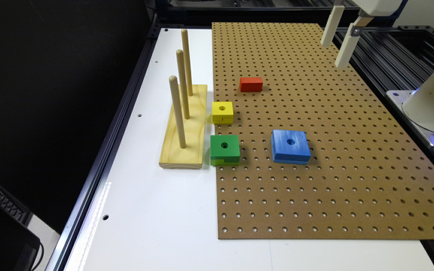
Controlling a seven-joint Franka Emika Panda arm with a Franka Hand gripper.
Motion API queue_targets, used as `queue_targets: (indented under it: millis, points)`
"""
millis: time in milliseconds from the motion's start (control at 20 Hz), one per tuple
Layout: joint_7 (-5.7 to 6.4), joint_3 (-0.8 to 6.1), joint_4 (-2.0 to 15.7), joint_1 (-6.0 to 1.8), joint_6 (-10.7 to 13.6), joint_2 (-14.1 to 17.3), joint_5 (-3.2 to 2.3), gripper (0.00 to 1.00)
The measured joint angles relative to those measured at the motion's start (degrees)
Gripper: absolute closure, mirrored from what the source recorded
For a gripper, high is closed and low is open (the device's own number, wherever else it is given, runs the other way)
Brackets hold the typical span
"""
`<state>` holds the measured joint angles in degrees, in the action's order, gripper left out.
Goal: Pick up green block.
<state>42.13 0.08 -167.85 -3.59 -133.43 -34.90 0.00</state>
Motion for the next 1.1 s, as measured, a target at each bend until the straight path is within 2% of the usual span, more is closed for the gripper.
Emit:
queue_targets:
  millis: [400, 600, 700, 900, 1100]
  points:
    - [0.00, 0.09, 0.00, 0.03, 0.02, -0.01, 0.00, 0.00]
    - [0.03, 0.41, 0.04, 0.18, -0.03, -0.02, 0.15, 0.00]
    - [0.37, 0.98, 0.32, 0.67, -0.10, -0.02, 0.65, 0.00]
    - [1.04, 1.53, 0.87, 1.66, -0.12, 0.03, 1.01, 0.00]
    - [1.78, 2.36, 1.47, 2.44, -0.15, 0.18, 1.81, 0.00]
